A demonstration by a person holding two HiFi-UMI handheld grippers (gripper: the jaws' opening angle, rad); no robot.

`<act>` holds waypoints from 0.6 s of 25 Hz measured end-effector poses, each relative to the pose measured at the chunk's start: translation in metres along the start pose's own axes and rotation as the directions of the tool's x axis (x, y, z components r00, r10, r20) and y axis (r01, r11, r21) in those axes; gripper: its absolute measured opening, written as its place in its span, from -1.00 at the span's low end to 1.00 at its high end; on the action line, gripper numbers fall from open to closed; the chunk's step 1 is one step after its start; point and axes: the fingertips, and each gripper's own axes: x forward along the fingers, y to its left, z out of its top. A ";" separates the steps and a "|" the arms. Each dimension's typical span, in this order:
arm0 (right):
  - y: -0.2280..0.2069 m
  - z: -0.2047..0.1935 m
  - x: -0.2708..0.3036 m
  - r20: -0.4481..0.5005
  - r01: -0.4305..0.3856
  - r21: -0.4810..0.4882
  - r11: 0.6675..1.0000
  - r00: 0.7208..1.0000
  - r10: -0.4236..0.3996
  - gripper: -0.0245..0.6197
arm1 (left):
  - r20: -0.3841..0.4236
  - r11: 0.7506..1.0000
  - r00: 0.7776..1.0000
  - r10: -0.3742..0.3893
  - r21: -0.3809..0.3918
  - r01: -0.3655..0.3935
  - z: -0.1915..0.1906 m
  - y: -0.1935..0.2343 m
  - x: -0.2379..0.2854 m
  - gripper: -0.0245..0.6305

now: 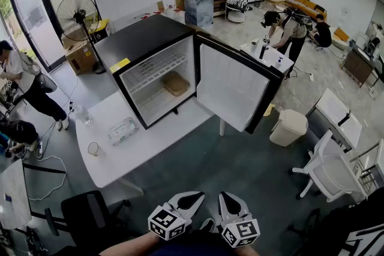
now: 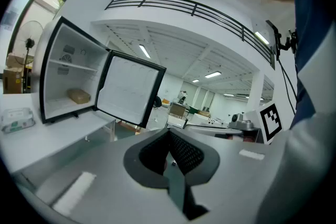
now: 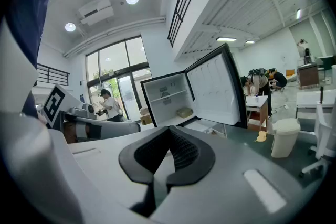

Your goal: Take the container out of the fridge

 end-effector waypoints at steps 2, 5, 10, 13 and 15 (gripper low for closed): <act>0.008 -0.004 0.016 0.003 -0.002 0.004 1.000 1.000 0.002 -0.90 | 0.008 1.000 1.000 0.017 -0.004 -0.017 0.001 0.020 -0.010 -0.92; 0.025 -0.008 0.034 -0.001 -0.013 -0.009 1.000 1.000 0.013 -0.90 | 0.021 0.998 0.998 0.053 -0.014 -0.053 0.001 0.047 -0.029 -0.92; 0.049 -0.004 0.053 -0.001 -0.024 -0.033 0.999 1.000 0.024 -0.90 | 0.050 0.997 0.996 0.075 -0.017 -0.074 0.009 0.070 -0.050 -0.92; 0.057 0.001 0.065 0.007 -0.013 -0.035 0.999 1.000 0.014 -0.90 | 0.064 0.997 0.995 0.071 -0.020 -0.070 0.015 0.082 -0.058 -0.92; 0.062 0.005 0.073 0.014 0.000 -0.041 0.999 1.000 0.001 -0.90 | 0.075 0.997 0.995 0.071 -0.018 -0.070 0.019 0.092 -0.063 -0.92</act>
